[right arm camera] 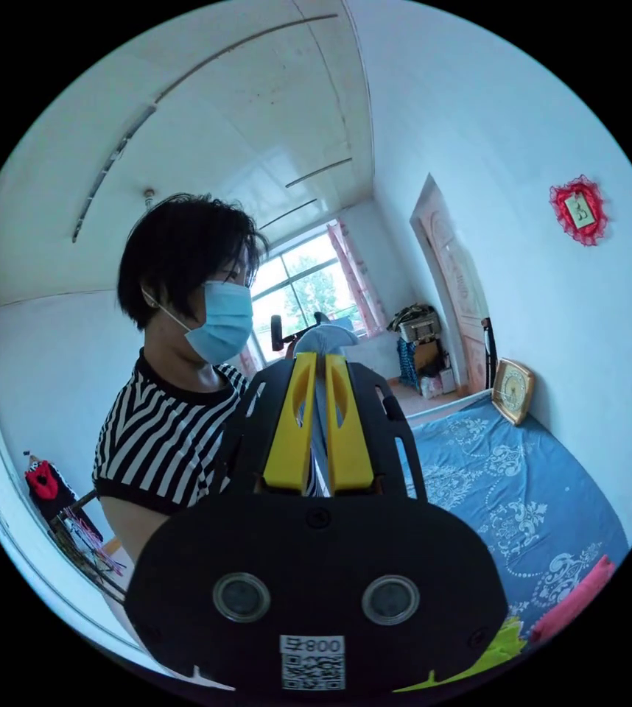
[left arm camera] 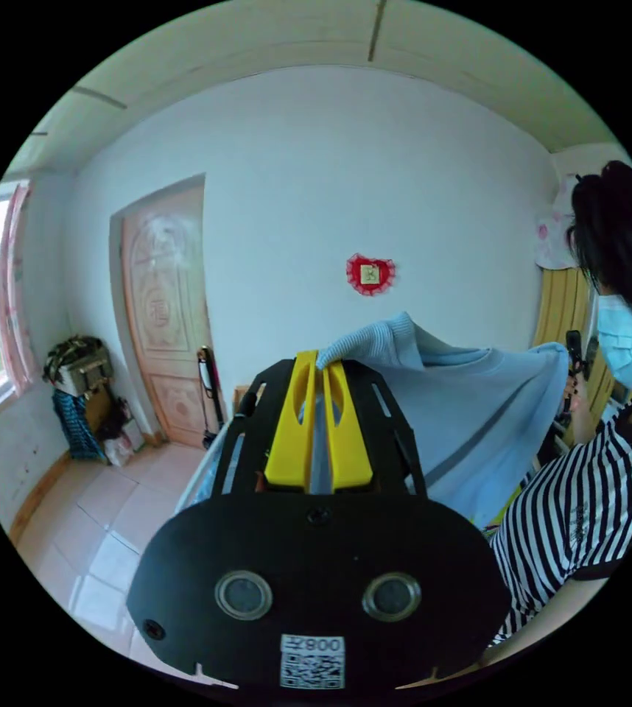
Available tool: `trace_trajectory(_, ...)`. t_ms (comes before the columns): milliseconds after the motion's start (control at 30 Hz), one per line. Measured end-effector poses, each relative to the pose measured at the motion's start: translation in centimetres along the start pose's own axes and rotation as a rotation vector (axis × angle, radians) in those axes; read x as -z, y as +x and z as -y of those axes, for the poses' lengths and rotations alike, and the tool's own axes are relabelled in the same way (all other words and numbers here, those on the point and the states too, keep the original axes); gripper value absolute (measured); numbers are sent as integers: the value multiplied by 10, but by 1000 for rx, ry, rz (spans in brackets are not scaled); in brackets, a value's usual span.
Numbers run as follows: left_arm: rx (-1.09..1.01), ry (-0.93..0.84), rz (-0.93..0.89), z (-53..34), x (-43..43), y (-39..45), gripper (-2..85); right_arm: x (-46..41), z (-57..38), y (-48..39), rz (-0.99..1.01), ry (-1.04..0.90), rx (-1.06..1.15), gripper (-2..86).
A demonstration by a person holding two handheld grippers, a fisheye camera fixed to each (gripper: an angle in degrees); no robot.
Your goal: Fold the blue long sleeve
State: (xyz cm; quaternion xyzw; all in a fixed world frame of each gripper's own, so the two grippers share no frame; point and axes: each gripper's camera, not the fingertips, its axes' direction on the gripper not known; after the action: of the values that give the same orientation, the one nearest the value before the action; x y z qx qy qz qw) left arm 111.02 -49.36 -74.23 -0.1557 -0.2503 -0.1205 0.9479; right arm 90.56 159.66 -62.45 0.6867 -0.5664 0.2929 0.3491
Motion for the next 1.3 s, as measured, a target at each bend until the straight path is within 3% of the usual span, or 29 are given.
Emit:
trace_trajectory(200, -76, -73, 56, 33, -45, -37, 8, -2, -20, 75, 32, 26, -49, 18)
trace_trajectory(333, -88, -115, -11, 46, -119, -81, 9, -2, -31, 166, -76, 13, -173, 19)
trace_trajectory(633, 8, -426, -287, 43, -471, -228, 24, -8, -72, 474, -427, -83, -670, 26)
trace_trajectory(800, 149, -832, -275, -43, -710, -298, 70, -1, -157, 629, -496, -8, -1062, 32)
trace_trajectory(900, 205, -969, -293, -107, -775, -334, 78, -7, -217, 667, -569, -45, -1191, 36)
trace_trajectory(1033, 288, -1184, -347, -202, -820, -373, 92, -19, -320, 690, -602, -178, -1398, 47)
trace_trajectory(1200, 375, -1576, -336, -336, -860, -404, 116, -19, -416, 706, -638, -200, -1624, 67)
trace_trajectory(1300, 413, -1659, -299, -375, -887, -422, 117, -17, -443, 734, -713, -273, -1657, 77)
